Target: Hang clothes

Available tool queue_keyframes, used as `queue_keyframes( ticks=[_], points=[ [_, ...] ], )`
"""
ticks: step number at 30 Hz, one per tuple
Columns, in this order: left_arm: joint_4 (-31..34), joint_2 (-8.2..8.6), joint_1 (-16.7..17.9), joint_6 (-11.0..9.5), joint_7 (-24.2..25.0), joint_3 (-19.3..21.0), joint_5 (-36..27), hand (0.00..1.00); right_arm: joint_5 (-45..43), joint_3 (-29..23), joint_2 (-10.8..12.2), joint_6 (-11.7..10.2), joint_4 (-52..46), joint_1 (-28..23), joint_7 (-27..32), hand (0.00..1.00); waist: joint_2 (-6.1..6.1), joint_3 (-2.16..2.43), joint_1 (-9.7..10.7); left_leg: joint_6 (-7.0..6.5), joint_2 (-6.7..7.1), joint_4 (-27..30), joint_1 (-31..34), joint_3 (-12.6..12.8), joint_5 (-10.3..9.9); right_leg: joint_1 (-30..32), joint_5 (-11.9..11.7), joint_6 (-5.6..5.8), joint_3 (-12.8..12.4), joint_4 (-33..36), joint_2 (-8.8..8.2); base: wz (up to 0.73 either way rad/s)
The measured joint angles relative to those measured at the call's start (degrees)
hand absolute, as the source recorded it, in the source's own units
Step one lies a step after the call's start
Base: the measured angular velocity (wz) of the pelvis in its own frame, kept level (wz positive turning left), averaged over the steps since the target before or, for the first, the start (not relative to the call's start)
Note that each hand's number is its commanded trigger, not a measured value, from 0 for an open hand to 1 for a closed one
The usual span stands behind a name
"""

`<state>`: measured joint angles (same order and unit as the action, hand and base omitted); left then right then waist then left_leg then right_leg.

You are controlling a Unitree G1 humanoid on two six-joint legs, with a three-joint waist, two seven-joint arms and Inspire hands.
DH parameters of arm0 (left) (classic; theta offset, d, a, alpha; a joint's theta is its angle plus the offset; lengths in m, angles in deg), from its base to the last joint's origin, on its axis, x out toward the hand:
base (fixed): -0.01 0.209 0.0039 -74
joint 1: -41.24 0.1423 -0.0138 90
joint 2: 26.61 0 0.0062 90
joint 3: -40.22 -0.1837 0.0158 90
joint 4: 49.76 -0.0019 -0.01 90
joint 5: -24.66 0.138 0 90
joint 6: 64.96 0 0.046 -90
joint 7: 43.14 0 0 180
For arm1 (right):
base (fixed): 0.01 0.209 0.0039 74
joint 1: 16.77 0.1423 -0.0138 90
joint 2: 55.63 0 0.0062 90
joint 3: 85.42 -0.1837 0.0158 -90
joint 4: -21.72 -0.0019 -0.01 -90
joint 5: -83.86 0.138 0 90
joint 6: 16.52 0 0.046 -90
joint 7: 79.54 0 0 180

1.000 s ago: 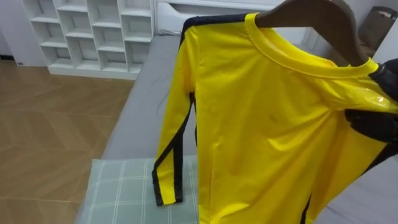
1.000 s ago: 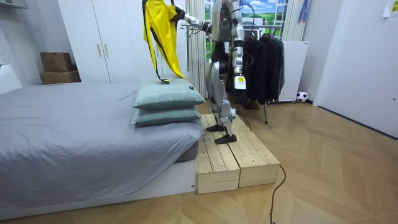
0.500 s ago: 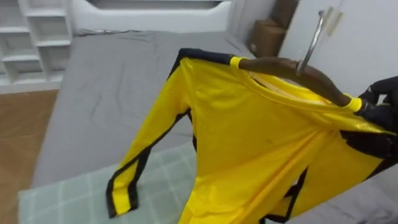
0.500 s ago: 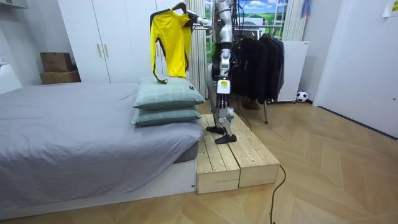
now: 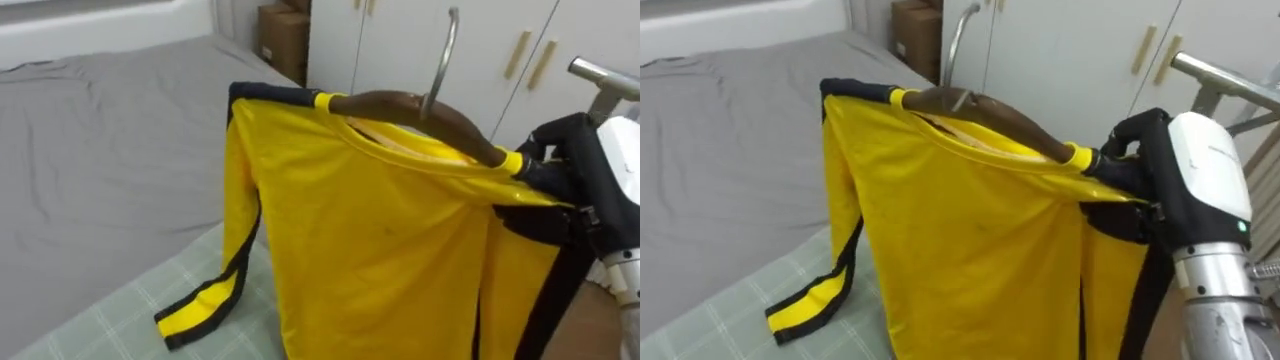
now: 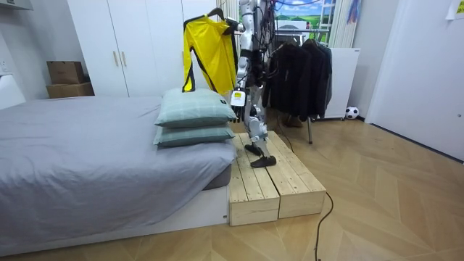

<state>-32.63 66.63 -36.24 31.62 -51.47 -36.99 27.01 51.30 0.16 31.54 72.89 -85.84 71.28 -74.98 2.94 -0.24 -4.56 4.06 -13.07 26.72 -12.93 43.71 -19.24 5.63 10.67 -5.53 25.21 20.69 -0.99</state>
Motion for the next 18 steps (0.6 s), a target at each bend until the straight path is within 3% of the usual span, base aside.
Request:
queue_keyframes(
  ticks=[1,2,3,4,5,7,8,10,11,13,14,15,16,17,18],
  points=[
    [0.0,-0.03,0.2,0.8,-0.3,-0.5,0.1,0.0,0.2,0.7,0.0,0.0,0.2,1.1,-0.1,1.0,-0.23,-0.16,-0.3,0.72,-2.27,7.2,1.5,-0.7,0.7,-0.6,0.8,-0.86,-0.4,0.0,0.36,-0.8],
    [0.0,-0.04,0.4,1.3,-0.5,-0.9,0.1,0.0,0.6,1.2,0.0,0.1,0.4,1.7,-0.1,1.0,-0.16,-0.13,-0.3,0.58,-3.35,10.6,2.3,-1.3,1.6,-0.7,1.1,-1.07,-1.3,0.2,0.69,-0.89],
    [0.0,-0.06,1.0,2.2,-1.2,-1.0,0.1,0.0,1.3,2.7,0.0,0.5,0.7,2.6,0.1,1.0,0.05,-0.13,-0.8,-0.5,-4.49,16.2,4.1,-2.8,4.8,-1.1,1.3,-1.45,-4.4,0.4,1.05,-1.0],
    [-0.3,0.02,1.7,2.9,-1.2,-1.1,0.0,0.0,1.5,4.5,0.0,0.6,1.8,4.1,0.4,1.0,1.01,-0.31,-1.1,-1.68,-3.92,18.1,6.2,-6.8,5.7,-1.5,1.4,-1.71,-7.7,0.5,1.16,-1.03],
    [-0.3,0.04,1.8,3.3,-1.2,-1.1,0.0,0.0,1.7,5.0,0.1,0.7,2.0,4.3,0.5,1.0,1.08,-0.37,-1.2,-1.79,-3.36,17.9,7.5,-8.8,5.3,-1.5,1.4,-1.78,-8.8,0.3,1.38,-0.93],
    [-0.4,0.42,2.1,4.6,-1.5,-1.2,0.0,0.0,2.8,6.3,0.4,0.9,3.4,4.3,0.5,1.0,0.58,-0.77,-2.6,-0.9,-1.81,15.5,12.2,-17.1,3.6,-1.4,1.0,-2.13,-13.6,0.1,2.67,-1.0],
    [-0.4,0.63,2.6,4.8,-1.7,-1.1,0.0,0.0,2.8,7.0,0.5,1.2,3.8,4.3,0.5,1.0,0.44,-0.75,-3.1,-0.79,-0.83,13.9,13.0,-19.3,3.4,-1.3,0.9,-2.16,-15.2,0.1,3.04,-1.32],
    [-0.5,1.49,3.4,6.9,-2.2,-0.7,0.0,0.0,2.7,9.9,0.6,1.5,3.9,4.6,0.2,1.0,0.59,-0.65,-3.7,-0.81,3.27,5.6,16.4,-28.5,3.4,0.4,0.9,-1.88,-21.8,0.2,4.03,-1.42],
    [-0.7,1.8,3.5,7.2,-2.2,-0.5,0.0,0.0,2.7,10.3,0.5,1.4,3.9,4.9,0.0,1.0,0.45,-0.81,-3.7,-0.8,4.35,3.0,16.9,-30.8,3.5,0.7,0.5,-1.67,-23.6,-0.1,4.47,-1.43],
    [-1.8,3.28,4.4,7.4,-2.2,-0.4,0.0,0.0,2.8,10.7,0.0,1.5,3.8,5.0,-0.1,1.0,-0.42,-0.68,-3.6,-1.11,7.39,-6.4,17.7,-37.8,4.6,1.5,-1.4,-1.1,-29.6,-1.0,6.23,-1.42],
    [-2.2,3.64,4.5,7.4,-2.2,-0.2,-0.1,0.0,2.9,10.7,-0.1,1.5,3.8,5.0,-0.1,1.0,-0.6,-0.77,-3.4,-1.24,7.91,-8.1,17.8,-38.9,5.5,1.7,-1.7,-0.96,-30.5,-1.0,6.57,-1.24],
    [-3.3,4.19,4.5,7.8,-2.1,0.5,-0.3,0.0,2.9,10.7,0.2,2.1,3.8,5.0,0.0,1.0,-0.84,-0.67,-3.1,-1.12,8.72,-9.4,17.7,-40.3,8.1,2.2,-2.3,-0.37,-32.6,-0.8,7.42,-0.89],
    [-3.7,4.39,4.5,8.2,-2.1,0.5,-0.6,0.0,2.9,10.7,0.4,2.1,3.8,5.0,0.0,1.0,-0.87,-0.62,-3.1,-1.17,8.93,-9.8,17.4,-40.8,9.1,2.5,-2.5,-0.14,-33.6,-0.8,7.87,-0.95],
    [-4.1,4.51,4.5,8.7,-2.1,0.6,-0.6,0.0,2.8,10.9,1.0,2.1,3.7,5.0,0.0,1.0,-0.33,-0.37,-2.5,-0.97,8.81,-10.5,17.1,-39.4,9.2,3.2,-2.8,0.33,-35.0,-1.0,8.25,-0.63],
    [-4.1,4.61,4.2,9.4,-2.1,0.6,-0.6,0.0,2.7,10.8,1.4,2.0,3.7,5.0,0.2,1.0,0.01,-0.32,-1.8,-1.07,8.87,-10.8,16.9,-38.4,9.2,3.5,-3.2,0.18,-34.8,-1.2,8.07,-0.49]
  ],
)
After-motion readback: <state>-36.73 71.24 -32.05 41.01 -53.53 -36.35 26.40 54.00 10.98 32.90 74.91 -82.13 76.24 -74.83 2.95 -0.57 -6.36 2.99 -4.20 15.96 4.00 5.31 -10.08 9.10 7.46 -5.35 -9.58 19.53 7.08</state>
